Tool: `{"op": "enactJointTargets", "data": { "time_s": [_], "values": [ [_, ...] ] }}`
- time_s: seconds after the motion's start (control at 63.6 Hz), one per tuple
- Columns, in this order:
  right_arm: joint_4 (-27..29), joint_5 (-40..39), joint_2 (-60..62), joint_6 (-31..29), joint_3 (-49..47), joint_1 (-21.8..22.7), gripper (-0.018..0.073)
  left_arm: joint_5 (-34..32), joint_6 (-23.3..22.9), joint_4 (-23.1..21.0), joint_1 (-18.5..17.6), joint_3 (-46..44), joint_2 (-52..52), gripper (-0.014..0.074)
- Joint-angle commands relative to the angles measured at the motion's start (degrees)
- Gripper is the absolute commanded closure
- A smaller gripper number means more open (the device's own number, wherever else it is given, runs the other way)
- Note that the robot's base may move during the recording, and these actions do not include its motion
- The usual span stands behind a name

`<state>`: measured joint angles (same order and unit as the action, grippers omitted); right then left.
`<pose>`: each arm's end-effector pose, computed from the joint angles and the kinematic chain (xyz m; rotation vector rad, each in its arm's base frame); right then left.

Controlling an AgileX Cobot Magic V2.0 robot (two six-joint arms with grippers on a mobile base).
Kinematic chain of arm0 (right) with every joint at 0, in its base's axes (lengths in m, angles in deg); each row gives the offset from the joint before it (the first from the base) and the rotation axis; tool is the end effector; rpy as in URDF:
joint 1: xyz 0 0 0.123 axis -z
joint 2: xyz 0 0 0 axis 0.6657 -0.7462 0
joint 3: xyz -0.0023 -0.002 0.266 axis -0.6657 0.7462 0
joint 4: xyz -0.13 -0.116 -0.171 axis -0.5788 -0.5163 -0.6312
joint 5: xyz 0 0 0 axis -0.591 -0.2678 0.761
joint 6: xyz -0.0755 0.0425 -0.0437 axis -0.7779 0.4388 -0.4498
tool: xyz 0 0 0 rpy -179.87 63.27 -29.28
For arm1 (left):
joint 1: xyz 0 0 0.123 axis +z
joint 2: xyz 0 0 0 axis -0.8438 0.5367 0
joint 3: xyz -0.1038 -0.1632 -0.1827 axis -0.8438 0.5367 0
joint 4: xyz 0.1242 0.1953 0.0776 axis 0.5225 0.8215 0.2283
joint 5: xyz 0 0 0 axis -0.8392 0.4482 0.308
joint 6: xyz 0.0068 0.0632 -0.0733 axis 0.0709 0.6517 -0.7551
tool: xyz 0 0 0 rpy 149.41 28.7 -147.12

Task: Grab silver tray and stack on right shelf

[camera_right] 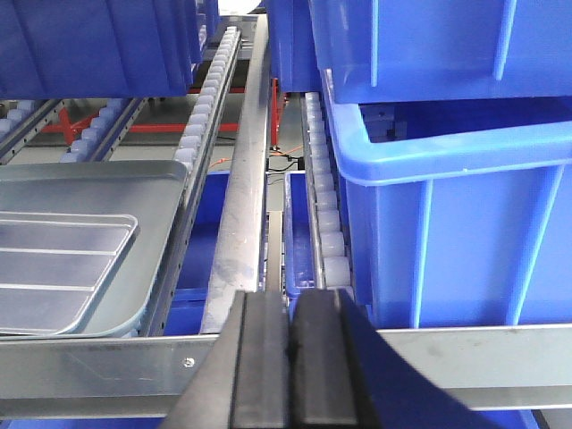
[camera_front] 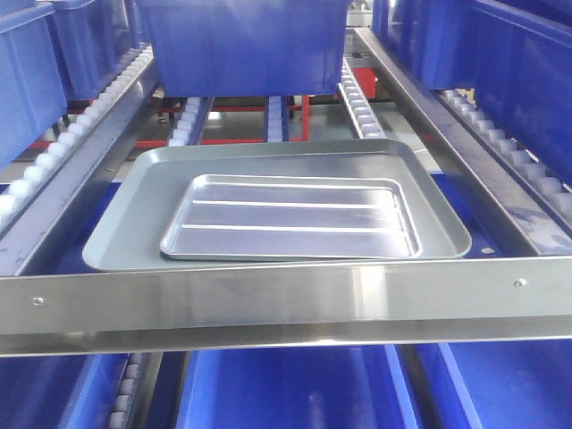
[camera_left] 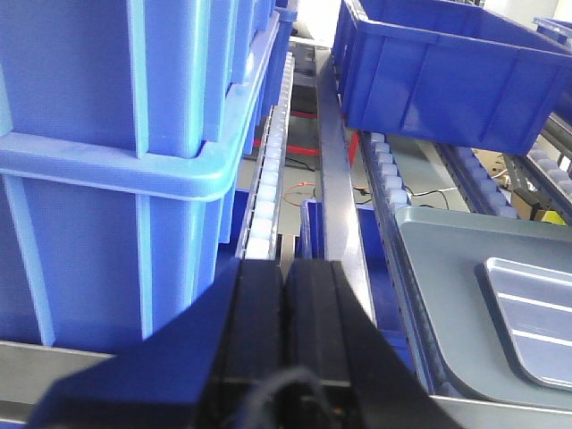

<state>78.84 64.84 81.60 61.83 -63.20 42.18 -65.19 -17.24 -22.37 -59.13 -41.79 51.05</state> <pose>0.0744 -0.0006 0.1957 0.0526 1.5946 0.0393 0.0741 -0.0021 0.2024 -0.0613 1.5232 -0.1108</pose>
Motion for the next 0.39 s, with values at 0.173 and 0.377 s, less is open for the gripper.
{"op": "enactJointTargets", "data": {
  "time_s": [0.173, 0.377],
  "values": [
    [0.0, -5.3, 1.2, -0.6, -1.1, 0.2, 0.0503, -4.8, 0.1, 0.0, -0.5, 1.1, -0.8, 0.0689],
    [0.0, -5.3, 1.2, -0.6, -1.1, 0.2, 0.0503, -4.8, 0.1, 0.0, -0.5, 1.1, -0.8, 0.0689]
  ]
}}
